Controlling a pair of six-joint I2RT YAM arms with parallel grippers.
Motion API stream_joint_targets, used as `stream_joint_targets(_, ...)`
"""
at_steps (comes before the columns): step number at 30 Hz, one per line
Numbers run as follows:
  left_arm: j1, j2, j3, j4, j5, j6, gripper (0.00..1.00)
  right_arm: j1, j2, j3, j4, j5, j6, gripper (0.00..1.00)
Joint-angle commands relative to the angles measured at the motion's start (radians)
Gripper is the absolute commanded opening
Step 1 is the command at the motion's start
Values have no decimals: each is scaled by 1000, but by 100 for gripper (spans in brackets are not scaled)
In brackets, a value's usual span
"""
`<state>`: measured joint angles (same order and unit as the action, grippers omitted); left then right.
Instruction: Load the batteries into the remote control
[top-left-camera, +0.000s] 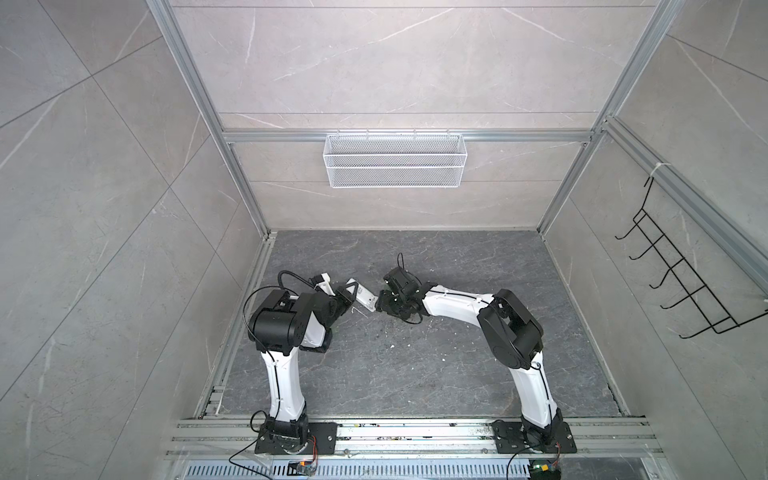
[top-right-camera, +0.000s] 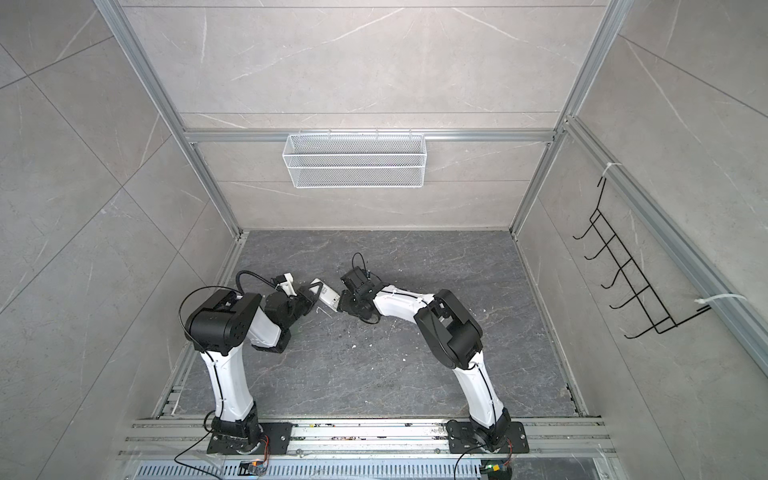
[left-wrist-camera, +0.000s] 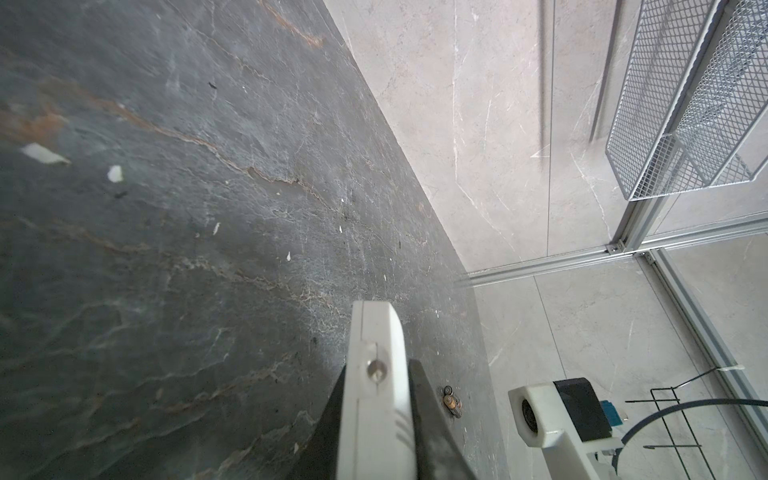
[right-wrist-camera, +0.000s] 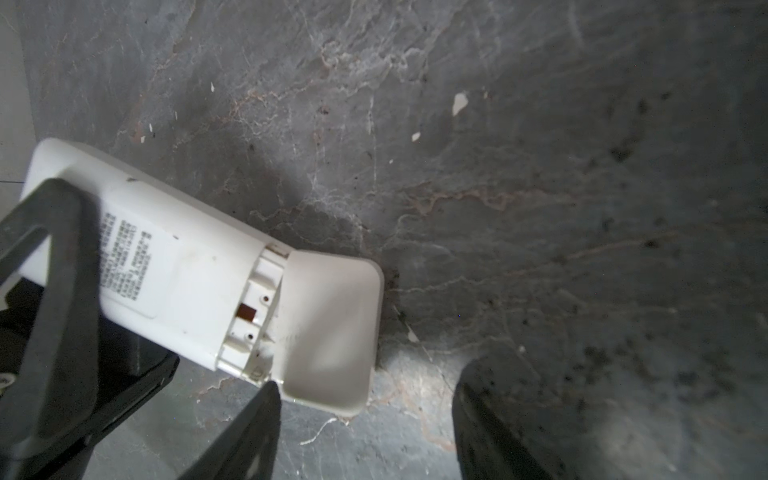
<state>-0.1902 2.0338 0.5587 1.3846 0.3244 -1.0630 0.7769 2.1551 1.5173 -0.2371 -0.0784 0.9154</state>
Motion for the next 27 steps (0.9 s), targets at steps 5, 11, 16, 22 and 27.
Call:
stream_joint_targets(5, -7, -27, -6, 29, 21, 23, 5, 14, 84, 120, -117, 19, -16, 65)
stream_joint_targets(11, -7, -24, -4, 29, 26, 22, 5, 28, 103, 150, -167, 59, -8, 61)
stream_joint_targets(16, -7, -24, 1, 28, 28, 17, 5, 32, 120, 183, -191, 74, 0, 59)
stream_joint_targets(22, -8, -29, -13, 29, 21, 29, 5, 40, 172, 259, -243, 79, 7, 56)
stream_joint_targets(27, -6, -38, -16, 28, 20, 31, 5, 42, 178, 269, -252, 89, 19, 52)
